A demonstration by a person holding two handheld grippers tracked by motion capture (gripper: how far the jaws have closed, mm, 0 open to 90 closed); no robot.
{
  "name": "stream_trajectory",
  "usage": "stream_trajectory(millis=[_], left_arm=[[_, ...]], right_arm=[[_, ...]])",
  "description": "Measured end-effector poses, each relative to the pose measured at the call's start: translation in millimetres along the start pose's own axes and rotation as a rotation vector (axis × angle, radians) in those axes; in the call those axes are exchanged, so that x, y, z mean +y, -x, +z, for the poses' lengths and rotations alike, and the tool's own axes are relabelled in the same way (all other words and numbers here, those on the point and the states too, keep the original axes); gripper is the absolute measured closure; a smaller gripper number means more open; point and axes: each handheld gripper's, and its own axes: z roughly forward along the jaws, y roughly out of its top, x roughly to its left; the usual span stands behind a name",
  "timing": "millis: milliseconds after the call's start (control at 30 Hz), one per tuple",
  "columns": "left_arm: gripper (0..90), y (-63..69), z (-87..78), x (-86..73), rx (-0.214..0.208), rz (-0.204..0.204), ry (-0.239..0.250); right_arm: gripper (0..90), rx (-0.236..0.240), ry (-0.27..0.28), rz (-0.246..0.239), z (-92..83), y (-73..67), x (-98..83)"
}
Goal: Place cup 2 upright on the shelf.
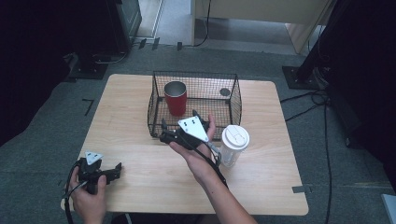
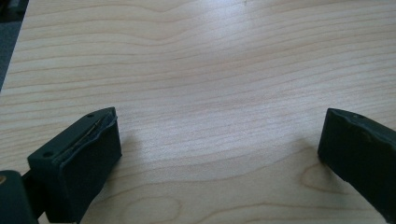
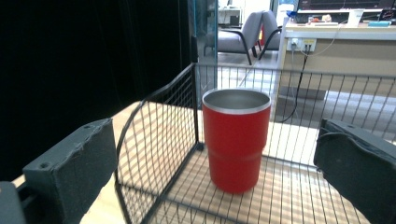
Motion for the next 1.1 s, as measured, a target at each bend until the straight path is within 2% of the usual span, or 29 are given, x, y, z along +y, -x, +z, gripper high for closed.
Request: stream_trajectory(millis=[167,333,467,667,867,1100], left_arm=[[0.0,0.0,0.0,0.0,-0.001,0.000,-0.001],[0.0,0.0,-0.1,0.0,-0.001,0.000,-0.001],[0.0,0.0,0.0,0.0,0.000,0.000,0.000],[0.0,0.1,0.0,0.0,0.000,0.000,0.000],[0.0,0.0,0.0,0.0,0.000,0.001,-0.001],[0.0,0.0,0.0,0.0,0.000,0.001,-0.001]], right_arm=[[0.0,0.004,-0.017,-0.006,-19.2,0.5,-18.4],[0.0,0.003,-0.027,-0.017,-30.6,1.2,-29.8],[0.0,-0.012,-0.040,-0.045,-42.8,1.6,-42.6],[0.0,-0.021,-0.050,-0.058,-52.5,4.8,-52.9],[0.0,-0.004,-0.068,-0.053,-66.3,12.6,-65.9],[0.0,0.002,-0.061,-0.080,-82.6,22.1,-72.5]])
